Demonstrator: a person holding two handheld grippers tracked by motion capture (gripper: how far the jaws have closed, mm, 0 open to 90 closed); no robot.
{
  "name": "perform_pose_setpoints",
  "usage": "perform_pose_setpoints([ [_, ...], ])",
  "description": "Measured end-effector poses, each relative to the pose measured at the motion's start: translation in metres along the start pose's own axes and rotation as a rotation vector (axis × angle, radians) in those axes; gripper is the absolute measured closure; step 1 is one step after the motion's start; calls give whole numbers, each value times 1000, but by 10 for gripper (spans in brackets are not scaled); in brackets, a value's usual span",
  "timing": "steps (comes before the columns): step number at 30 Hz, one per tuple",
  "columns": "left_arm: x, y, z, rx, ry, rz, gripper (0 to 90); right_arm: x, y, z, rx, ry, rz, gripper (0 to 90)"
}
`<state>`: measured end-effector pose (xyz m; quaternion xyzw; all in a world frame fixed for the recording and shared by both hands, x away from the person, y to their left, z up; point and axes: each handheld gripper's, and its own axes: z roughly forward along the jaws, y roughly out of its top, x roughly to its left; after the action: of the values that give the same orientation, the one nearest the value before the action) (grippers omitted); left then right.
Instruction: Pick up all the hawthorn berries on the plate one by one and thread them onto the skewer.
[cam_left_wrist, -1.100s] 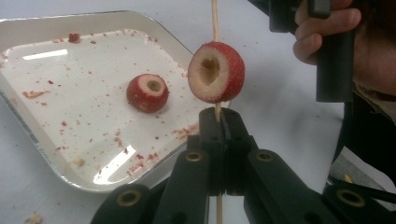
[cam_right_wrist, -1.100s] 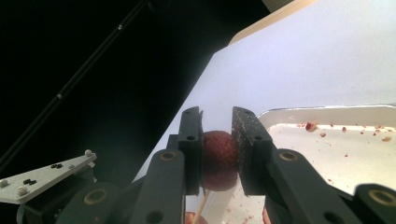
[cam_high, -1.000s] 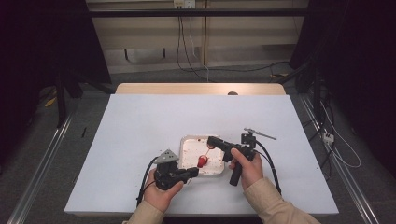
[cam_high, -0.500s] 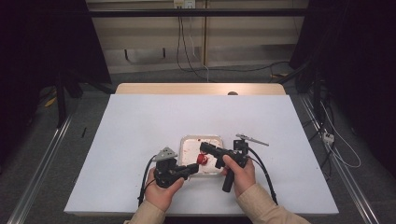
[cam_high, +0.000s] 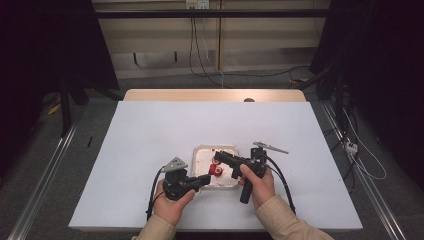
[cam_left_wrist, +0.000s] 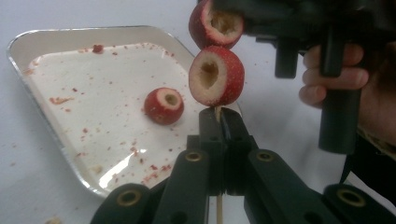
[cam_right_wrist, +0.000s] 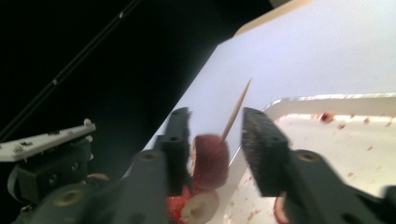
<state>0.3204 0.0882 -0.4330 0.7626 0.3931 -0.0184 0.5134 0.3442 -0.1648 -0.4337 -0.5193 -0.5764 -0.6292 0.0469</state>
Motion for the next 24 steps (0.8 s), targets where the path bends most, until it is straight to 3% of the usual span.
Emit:
perform_pose_setpoints([
  [2,4,0,-3,-5,6,-5,892,-2,4,-3,-17,-17,-4,518],
  [4,7,0,-6,-11,22,-6,891,-4,7,-6,-24,-29,-24,508],
  [6,9,0,-9,-13,27,-10,891,-6,10,-9,-26,-51,-40,430],
  [12,13,-1,-17,-14,58,4,891,-11,10,-10,11,-96,-75,350],
  [24,16,-1,-25,-31,70,2,890,-16,-2,1,142,-165,-212,257],
])
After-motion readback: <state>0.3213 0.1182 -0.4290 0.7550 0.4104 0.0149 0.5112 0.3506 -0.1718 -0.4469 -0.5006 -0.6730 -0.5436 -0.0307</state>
